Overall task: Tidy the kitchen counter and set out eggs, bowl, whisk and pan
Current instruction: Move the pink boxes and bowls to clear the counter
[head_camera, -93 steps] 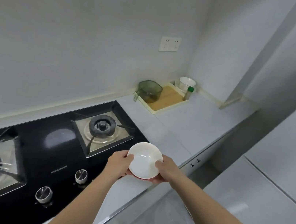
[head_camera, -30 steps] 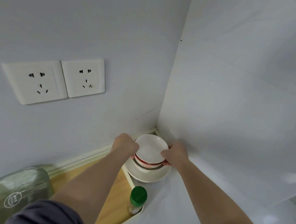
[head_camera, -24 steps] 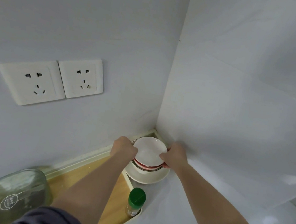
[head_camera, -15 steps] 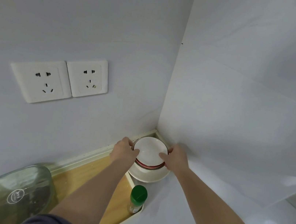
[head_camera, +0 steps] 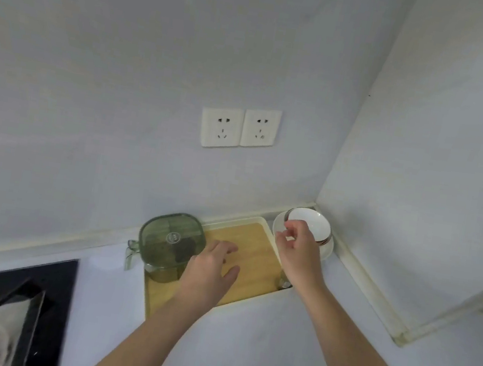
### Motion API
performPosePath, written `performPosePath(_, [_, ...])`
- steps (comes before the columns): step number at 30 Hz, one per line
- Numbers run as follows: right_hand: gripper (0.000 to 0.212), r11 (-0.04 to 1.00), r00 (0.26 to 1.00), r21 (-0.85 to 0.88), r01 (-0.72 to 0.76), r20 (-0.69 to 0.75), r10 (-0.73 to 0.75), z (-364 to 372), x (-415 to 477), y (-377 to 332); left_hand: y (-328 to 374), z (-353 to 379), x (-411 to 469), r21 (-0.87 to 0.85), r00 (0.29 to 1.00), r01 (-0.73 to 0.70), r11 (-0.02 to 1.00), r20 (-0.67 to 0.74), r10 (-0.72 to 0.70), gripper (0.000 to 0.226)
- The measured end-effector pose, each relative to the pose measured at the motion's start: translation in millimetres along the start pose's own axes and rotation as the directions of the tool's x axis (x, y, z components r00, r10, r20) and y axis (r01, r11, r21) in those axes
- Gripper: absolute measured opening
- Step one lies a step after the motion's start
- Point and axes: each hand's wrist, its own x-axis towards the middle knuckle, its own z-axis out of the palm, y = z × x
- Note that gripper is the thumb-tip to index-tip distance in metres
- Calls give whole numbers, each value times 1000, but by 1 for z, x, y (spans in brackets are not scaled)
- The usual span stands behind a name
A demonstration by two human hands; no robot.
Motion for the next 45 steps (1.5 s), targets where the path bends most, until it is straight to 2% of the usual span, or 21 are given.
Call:
performPosePath(3, [21, 998, 993, 0, 69, 91, -69, 24, -55, -26, -23, -34, -61, 20, 997, 41, 999, -69, -39, 33])
performPosePath(4, [22, 993, 975, 28, 118, 184, -121, 51, -102, -52, -41, -66, -120, 33, 988, 117, 993, -104, -113, 33])
performPosePath(7, [25, 988, 945, 91, 122, 293, -143, 73, -149, -69, -59, -88, -168, 42, 975, 175, 984, -145, -167, 33])
performPosePath(10, [24, 977, 890, 151, 152, 409, -201, 113, -232, -105, -81, -134, -262, 17, 940, 276, 961, -213, -267, 35])
performPosePath(13, [23, 965, 827, 187, 183, 502, -254, 144, -318, -147, -107, -174, -354, 4, 893, 353, 936, -300, -335, 33])
performPosePath(21, [22, 938, 706, 295, 184, 624, -335, 212, -482, -233, -162, -259, -540, -68, 745, 525, 849, -446, -496, 29])
performPosePath(30, [22, 914, 569, 318, 253, 715, -406, 309, -573, -319, -234, -337, -626, -162, 582, 628, 761, -552, -597, 32])
performPosePath(34, [21, 901, 512, 341, 268, 742, -433, 366, -594, -360, -280, -375, -647, -168, 542, 653, 738, -576, -611, 32])
performPosePath(39, [24, 894, 412, 353, 277, 796, -443, 447, -626, -417, -339, -431, -686, -239, 431, 702, 671, -607, -667, 28])
performPosePath(42, [22, 875, 339, 363, 320, 818, -464, 487, -649, -452, -368, -461, -710, -307, 340, 697, 648, -654, -676, 27])
performPosePath(45, [17, 861, 282, 380, 339, 832, -478, 517, -673, -477, -390, -478, -732, -385, 279, 677, 627, -654, -703, 27])
